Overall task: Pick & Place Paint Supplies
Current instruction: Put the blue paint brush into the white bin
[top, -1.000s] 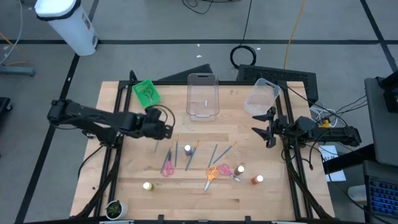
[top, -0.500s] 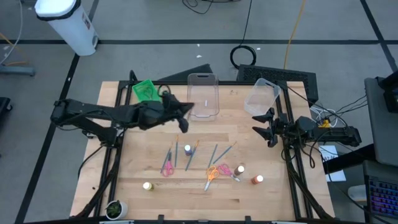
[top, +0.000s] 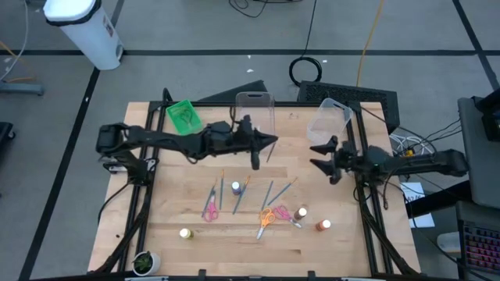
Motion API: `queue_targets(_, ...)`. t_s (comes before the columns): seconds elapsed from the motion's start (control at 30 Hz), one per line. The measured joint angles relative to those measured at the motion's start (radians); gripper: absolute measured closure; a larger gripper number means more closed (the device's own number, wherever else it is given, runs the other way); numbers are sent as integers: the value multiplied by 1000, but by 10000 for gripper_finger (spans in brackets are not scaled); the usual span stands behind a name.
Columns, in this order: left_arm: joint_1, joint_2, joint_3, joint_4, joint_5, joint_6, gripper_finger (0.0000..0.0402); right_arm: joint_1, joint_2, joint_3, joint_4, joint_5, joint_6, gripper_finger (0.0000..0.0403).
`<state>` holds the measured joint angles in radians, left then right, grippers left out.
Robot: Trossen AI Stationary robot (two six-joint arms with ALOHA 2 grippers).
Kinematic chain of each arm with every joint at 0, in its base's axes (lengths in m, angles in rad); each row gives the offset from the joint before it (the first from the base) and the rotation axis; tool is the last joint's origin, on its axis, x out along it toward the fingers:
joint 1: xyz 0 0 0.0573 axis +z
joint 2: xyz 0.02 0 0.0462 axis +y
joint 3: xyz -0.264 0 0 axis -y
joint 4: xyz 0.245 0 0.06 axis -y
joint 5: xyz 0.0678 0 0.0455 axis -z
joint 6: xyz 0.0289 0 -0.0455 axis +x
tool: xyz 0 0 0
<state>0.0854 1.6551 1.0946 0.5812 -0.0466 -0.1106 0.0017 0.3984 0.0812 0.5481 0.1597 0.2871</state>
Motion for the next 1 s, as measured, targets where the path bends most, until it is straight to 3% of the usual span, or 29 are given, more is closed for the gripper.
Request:
queue_targets(0.1, 19, 37, 9, 15, 46, -11, 401, 0, 132, 27, 47, 1, -14, 151)
queue_targets(0.37, 39, 57, 9, 14, 49, -28, 401, -2, 444, 94, 363, -3, -108, 151)
queue_targets(0.67, 37, 57, 10, -26, 50, -22, 401, -14, 686, 278, 363, -11, -249, 151)
queue_targets(1.0, 24, 57, 10, -34, 50, -20, 401, -154, 864, 405, 361, -181, -187, 151)
